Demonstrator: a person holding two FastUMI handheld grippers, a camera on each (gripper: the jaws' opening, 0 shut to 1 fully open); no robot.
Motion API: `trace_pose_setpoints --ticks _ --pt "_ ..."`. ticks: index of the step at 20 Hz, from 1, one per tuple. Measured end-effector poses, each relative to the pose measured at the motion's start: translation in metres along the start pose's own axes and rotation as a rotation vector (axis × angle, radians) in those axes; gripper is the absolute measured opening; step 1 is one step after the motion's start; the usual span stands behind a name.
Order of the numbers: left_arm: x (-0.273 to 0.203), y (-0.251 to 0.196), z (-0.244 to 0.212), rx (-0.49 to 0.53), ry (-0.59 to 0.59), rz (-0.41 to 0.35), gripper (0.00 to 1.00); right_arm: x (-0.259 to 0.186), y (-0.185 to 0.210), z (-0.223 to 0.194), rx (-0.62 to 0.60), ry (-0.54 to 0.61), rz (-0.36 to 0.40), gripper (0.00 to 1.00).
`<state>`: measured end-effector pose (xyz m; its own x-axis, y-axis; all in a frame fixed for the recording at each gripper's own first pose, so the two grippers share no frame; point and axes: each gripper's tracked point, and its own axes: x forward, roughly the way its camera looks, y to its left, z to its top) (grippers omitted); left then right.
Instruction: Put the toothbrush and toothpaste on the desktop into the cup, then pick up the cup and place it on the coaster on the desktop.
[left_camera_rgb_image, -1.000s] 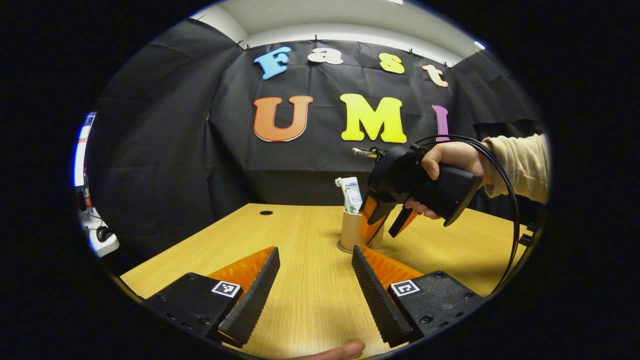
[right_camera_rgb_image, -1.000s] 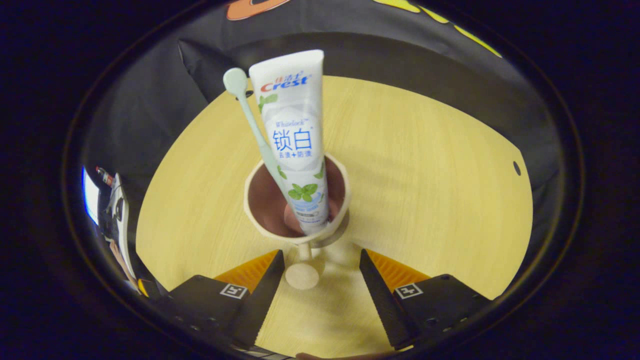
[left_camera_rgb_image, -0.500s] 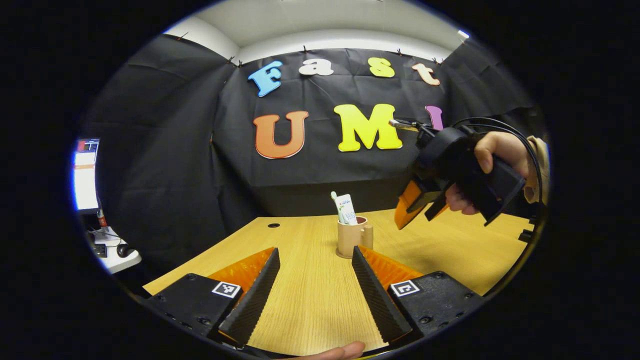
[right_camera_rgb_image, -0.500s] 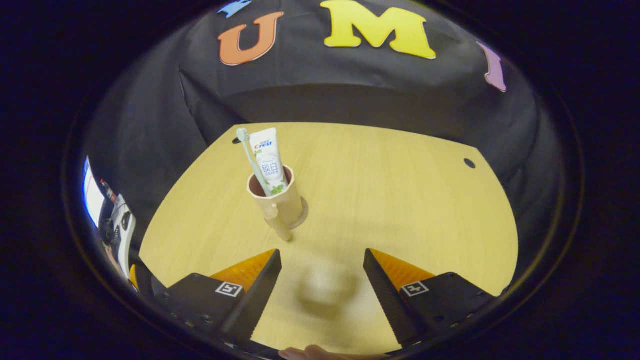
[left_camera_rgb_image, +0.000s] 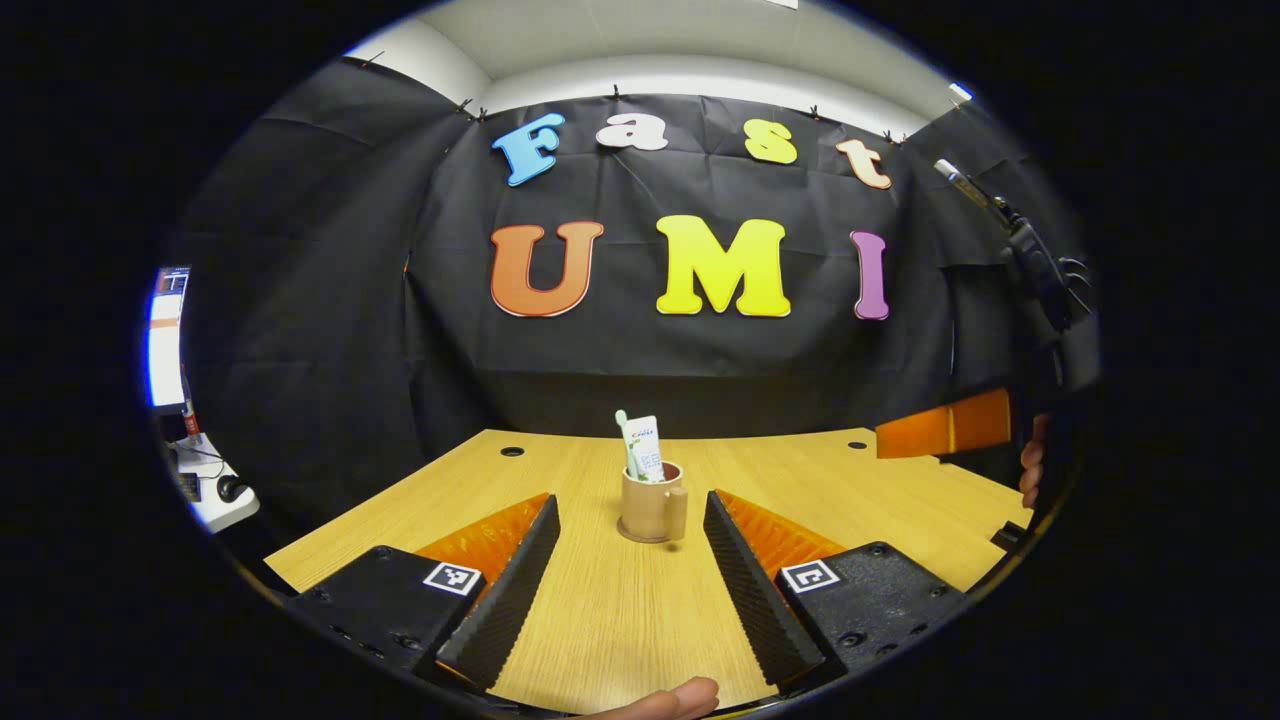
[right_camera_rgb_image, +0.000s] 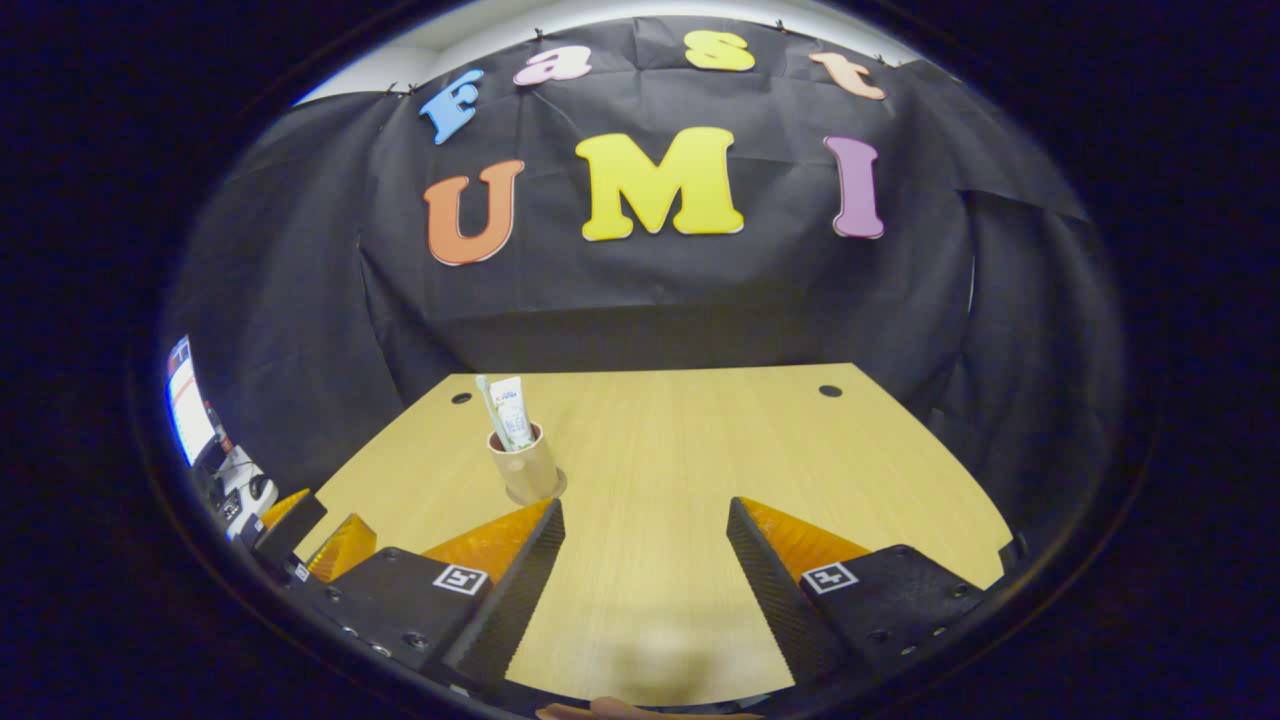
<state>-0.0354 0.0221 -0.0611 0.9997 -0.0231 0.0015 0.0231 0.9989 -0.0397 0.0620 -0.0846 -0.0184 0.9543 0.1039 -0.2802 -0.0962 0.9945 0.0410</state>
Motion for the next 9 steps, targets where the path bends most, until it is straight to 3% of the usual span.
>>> trace_pose_setpoints --ticks 7,8,9 --pt "-0.010 -0.043 0.015 0.050 -0.017 -0.032 0.93 -0.066 -0.068 -0.001 0.055 -0.187 -0.078 0.97" --pt "-0.014 -0.048 0.016 0.058 -0.015 -0.041 0.93 -0.074 -0.070 0.000 0.062 -0.210 -0.070 0.93" --pt "-0.017 -0.053 0.016 0.055 -0.015 -0.047 0.93 -0.082 -0.074 0.000 0.058 -0.227 -0.071 0.96"
